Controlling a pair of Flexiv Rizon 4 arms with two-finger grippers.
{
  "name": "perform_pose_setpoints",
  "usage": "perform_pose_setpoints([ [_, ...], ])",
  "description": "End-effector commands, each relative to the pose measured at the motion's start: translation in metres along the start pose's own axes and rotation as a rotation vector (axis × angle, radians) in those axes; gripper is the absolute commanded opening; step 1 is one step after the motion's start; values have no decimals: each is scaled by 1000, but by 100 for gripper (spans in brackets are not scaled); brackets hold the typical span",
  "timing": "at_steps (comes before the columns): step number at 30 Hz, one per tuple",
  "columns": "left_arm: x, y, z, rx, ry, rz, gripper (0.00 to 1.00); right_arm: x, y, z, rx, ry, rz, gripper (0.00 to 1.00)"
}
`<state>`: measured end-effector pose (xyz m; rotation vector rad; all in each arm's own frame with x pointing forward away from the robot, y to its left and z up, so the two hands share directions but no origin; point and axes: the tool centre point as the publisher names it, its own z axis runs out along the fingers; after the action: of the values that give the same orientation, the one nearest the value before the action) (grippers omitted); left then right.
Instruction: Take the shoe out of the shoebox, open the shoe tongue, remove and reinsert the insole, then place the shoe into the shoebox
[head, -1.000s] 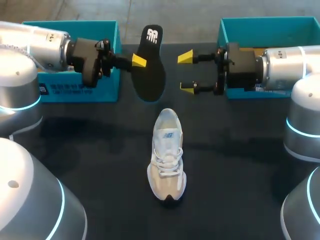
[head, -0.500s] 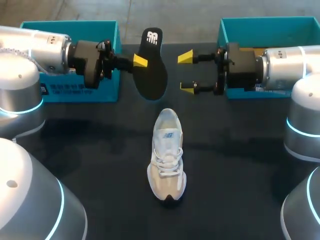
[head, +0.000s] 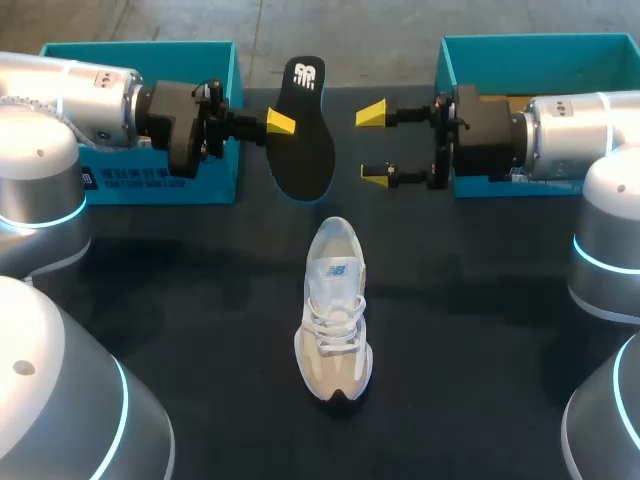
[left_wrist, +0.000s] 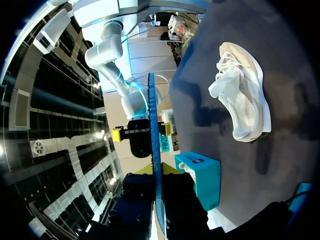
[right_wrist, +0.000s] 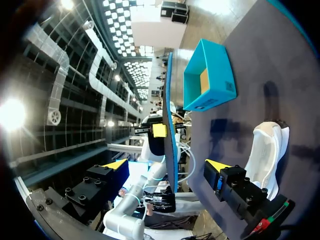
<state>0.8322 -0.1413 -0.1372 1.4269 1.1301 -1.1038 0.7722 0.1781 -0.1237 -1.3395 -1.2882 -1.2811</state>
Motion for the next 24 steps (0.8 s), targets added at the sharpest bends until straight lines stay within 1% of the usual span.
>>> perform_pose_setpoints([
  [1, 0, -1, 0, -3, 1, 1, 0, 3, 8, 11, -3, -2, -13, 100],
  [4, 0, -1, 0, -3, 1, 1, 0, -1, 16, 17, -5, -3, -6, 100],
  [11, 0, -1, 0, -3, 1, 1, 0, -10, 32, 36, 40, -20, -2, 100],
  [18, 0, -1, 0, -3, 1, 1, 0, -13, 35, 44, 75, -17, 1, 100],
  [19, 0, -1, 0, -3, 1, 1, 0, -13, 35, 45, 78, -15, 3, 95],
  [21, 0, -1, 0, -3, 1, 1, 0, -13, 35, 45, 84, -8, 1, 91],
  [24, 0, -1, 0, -3, 1, 1, 0, -13, 33, 49, 90, -18, 4, 93],
])
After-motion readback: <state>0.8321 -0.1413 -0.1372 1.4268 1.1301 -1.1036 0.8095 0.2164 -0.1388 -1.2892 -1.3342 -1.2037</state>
